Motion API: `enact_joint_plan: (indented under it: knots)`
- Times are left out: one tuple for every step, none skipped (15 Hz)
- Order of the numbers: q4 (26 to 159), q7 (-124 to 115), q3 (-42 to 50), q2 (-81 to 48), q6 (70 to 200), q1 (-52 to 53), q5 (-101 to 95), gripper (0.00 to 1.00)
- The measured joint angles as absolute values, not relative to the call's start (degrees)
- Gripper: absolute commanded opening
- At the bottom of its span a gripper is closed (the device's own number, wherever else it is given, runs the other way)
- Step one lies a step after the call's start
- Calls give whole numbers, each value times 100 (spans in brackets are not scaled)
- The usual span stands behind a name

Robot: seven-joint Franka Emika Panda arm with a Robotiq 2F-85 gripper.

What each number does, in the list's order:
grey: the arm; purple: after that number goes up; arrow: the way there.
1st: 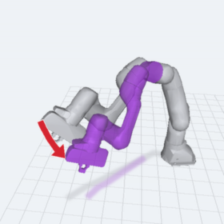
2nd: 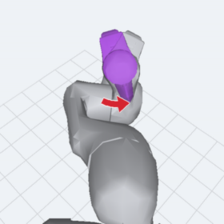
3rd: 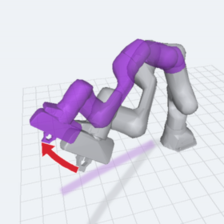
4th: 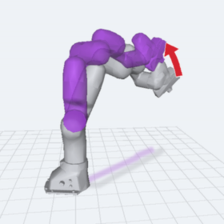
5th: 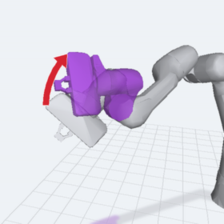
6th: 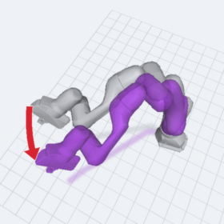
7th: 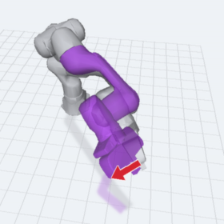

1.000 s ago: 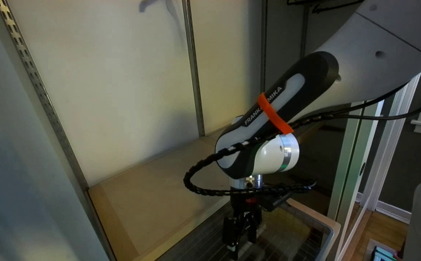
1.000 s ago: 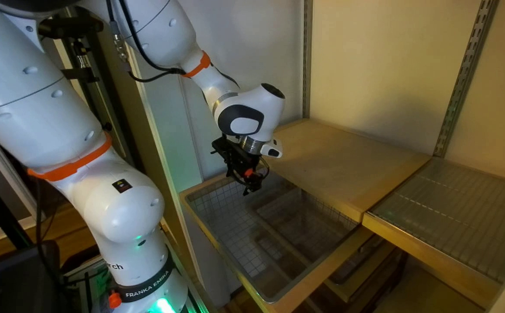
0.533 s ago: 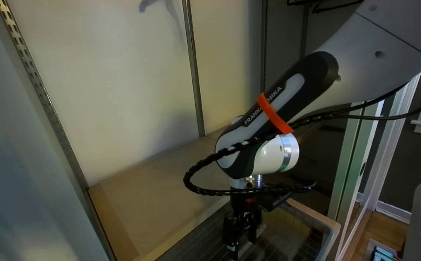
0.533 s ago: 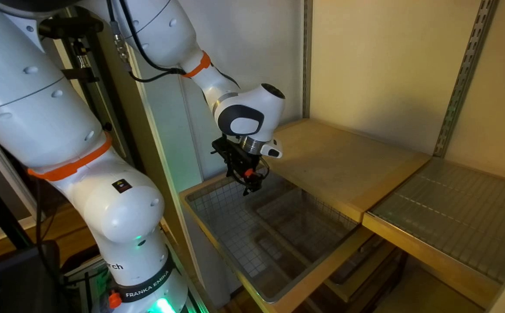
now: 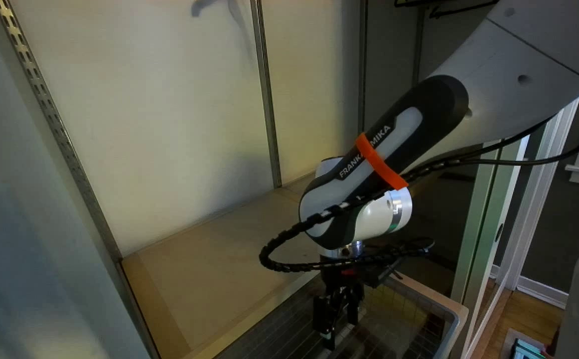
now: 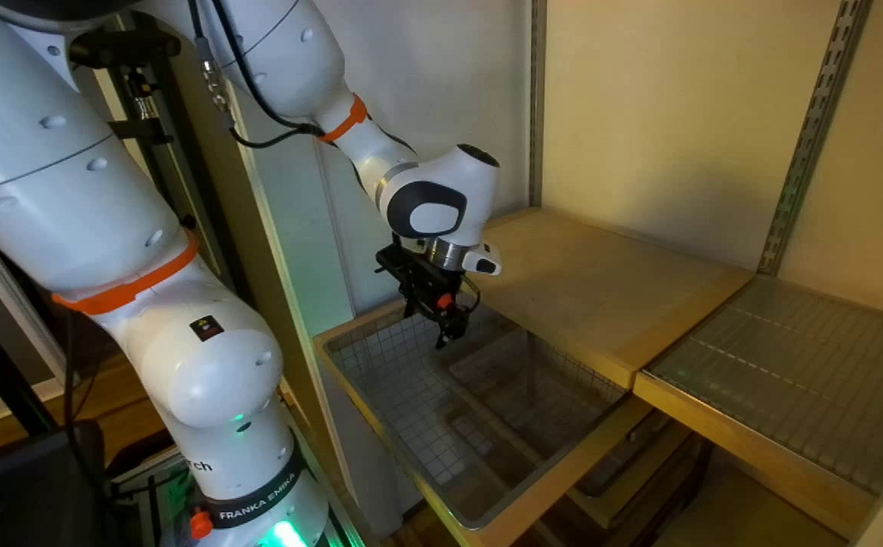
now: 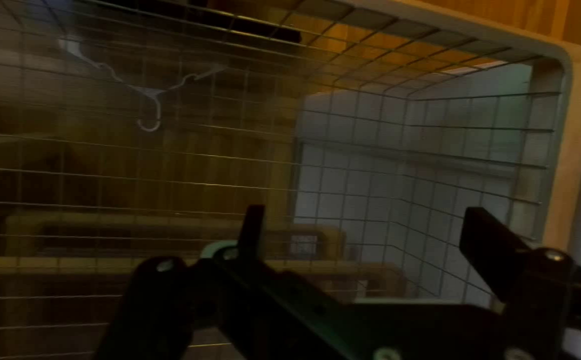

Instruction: Push the tray on the left forward

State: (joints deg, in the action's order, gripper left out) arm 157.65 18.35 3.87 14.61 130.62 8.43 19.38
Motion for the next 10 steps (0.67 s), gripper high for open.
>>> enact_joint_plan:
  knots:
    - [15763, 1712, 377, 1447, 13086, 706, 1616, 100]
    - [15760, 1564, 377, 1432, 13113, 532, 1254, 100]
    - [15755, 1411, 384, 1416, 13118, 331, 905, 100]
    - [15749, 1281, 409, 1403, 13120, 119, 577, 100]
    - [15743, 1164, 453, 1392, 13125, -96, 270, 100]
    - [15742, 1057, 516, 1382, 13125, -310, -4, 100]
    - [15742, 985, 601, 1368, 13125, -513, -236, 100]
    - [15742, 936, 697, 1343, 13144, -706, -442, 100]
    - [15742, 906, 804, 1306, 13184, -895, -629, 100]
    - [15742, 900, 920, 1263, 13249, -1064, -766, 100]
